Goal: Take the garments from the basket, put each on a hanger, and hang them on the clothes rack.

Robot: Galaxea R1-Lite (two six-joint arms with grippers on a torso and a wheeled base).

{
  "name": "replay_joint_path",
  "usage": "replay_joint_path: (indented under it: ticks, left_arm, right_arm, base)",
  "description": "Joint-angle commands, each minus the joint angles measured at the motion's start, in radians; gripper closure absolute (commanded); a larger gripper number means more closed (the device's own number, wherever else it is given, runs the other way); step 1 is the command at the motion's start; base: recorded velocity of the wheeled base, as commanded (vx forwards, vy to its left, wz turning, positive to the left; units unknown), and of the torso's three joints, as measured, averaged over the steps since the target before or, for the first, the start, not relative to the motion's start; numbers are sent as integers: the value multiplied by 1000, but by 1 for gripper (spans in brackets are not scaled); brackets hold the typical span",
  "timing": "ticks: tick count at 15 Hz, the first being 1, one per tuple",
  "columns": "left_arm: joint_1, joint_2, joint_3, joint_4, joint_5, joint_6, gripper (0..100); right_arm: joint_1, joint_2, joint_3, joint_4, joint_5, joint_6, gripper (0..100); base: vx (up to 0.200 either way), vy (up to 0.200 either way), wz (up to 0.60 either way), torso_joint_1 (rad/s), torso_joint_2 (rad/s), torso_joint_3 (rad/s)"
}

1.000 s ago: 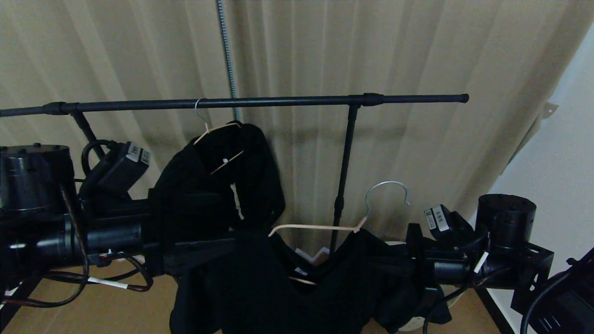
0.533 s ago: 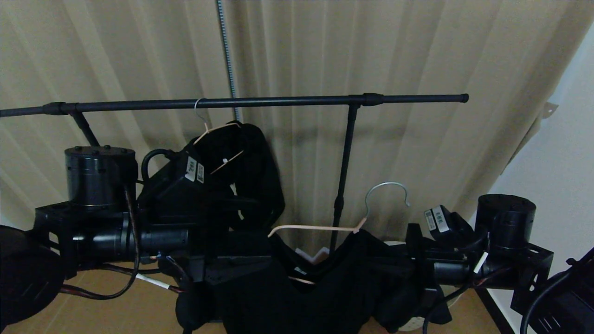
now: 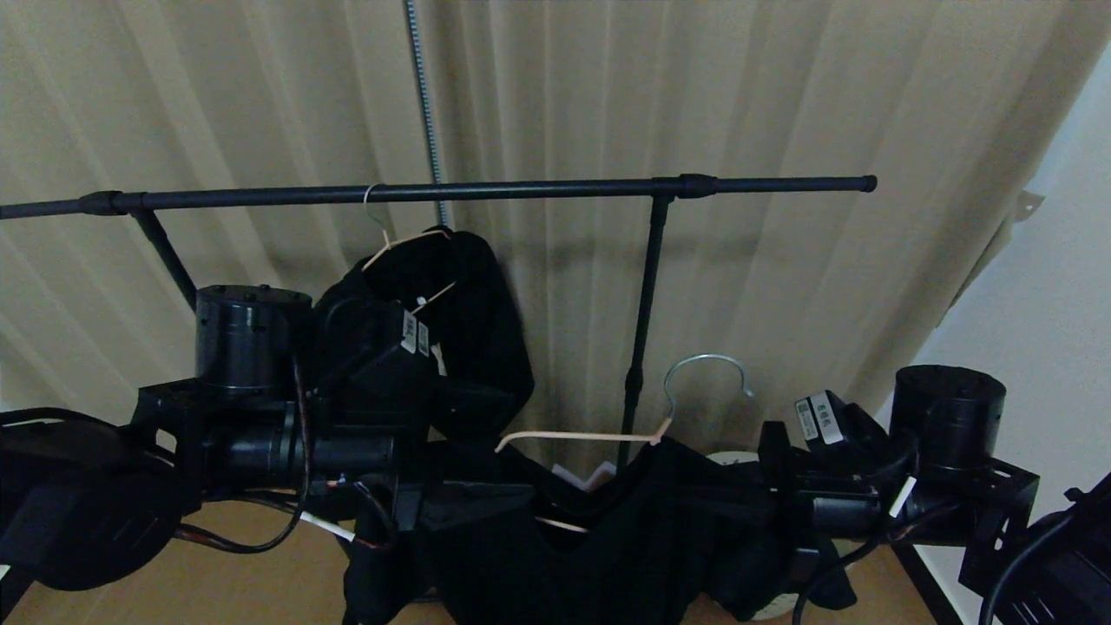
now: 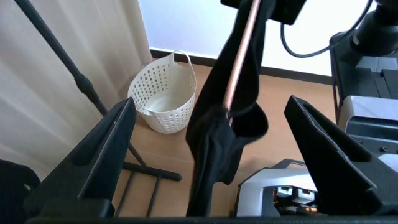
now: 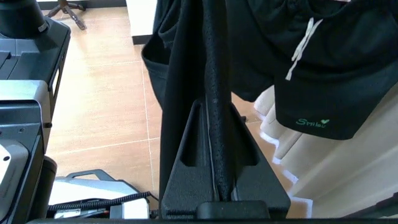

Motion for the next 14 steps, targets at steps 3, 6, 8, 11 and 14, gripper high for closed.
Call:
replay_joint_path:
  ticks: [3, 6, 8, 11, 14]
  left_arm:
    - [3, 3, 21, -3, 0, 4, 100]
    - [4, -5, 32, -4, -2, 1, 100]
    - [4, -19, 41, -7, -3, -2, 100]
    - [9, -45, 61, -7, -3, -5, 100]
    - [53, -117, 103, -7, -13, -24, 100]
  right_arm:
    - [-5, -13, -1, -1, 3, 2, 100]
    - [-7, -25, 1, 2, 3, 3, 100]
    - [-14, -25, -2, 9, 3, 8, 100]
    - [-20, -20, -1, 8, 1, -1, 0]
    - [-76, -25, -7, 0, 1, -4, 0]
  base:
    - [0, 0, 0, 0, 0, 0]
    - [0, 0, 0, 0, 0, 0]
    - [0, 0, 0, 0, 0, 0]
    - [0, 0, 0, 0, 0, 0]
    - [0, 0, 0, 0, 0, 0]
